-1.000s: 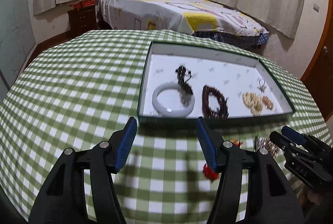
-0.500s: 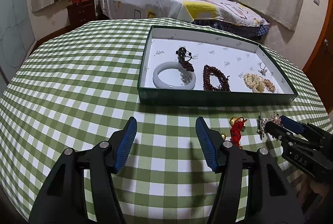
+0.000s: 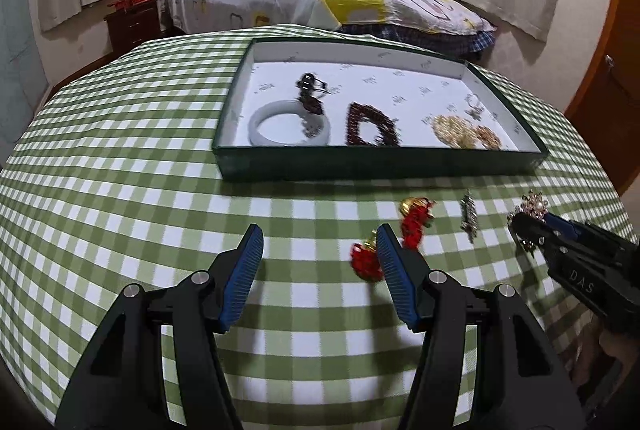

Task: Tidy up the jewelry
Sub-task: 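Lower the left gripper onto the red tassel charm while the right grasps the gold pearl brooch, then close the left gripper on the red tassel charm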

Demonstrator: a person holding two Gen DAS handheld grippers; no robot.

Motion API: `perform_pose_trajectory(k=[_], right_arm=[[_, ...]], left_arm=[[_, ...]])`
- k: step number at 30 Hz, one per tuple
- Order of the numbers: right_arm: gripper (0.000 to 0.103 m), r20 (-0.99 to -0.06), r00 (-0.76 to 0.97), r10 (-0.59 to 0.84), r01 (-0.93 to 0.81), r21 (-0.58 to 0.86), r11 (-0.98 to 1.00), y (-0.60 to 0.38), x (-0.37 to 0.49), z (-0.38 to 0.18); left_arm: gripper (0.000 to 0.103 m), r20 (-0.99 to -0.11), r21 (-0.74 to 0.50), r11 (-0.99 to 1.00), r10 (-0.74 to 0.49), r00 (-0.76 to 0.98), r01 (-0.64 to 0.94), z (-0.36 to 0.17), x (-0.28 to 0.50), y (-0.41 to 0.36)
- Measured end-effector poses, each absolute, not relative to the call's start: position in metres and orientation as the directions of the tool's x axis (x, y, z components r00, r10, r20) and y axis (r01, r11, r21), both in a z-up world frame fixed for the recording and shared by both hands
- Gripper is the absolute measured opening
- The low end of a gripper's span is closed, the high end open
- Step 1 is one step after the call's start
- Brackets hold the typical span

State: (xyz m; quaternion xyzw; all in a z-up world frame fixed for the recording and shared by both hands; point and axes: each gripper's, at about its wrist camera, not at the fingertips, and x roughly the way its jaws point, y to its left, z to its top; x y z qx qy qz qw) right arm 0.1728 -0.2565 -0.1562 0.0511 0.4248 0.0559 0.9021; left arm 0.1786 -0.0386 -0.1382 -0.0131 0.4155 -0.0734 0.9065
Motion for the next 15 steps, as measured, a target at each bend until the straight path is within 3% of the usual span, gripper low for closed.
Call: perform_pose_trajectory(k=[7,15], right_arm=[[0.025,-0.758,0.635,0.148,-0.05,0.15,0.987,-0.26,0.171,-0.157],[0.025,-0.757,0.636,0.151,-0.049,0.156,0.987,-0.26,0.171,-0.157]], left_arm=[[0.047,-0.766,-0.083,0.981,-0.177,0.618,0.177,-0.145,0.174,-0.052],[0.014,-0.78,-0.104,0.972,-0.211,0.59,0.21,-0.154,0.178,-0.055]])
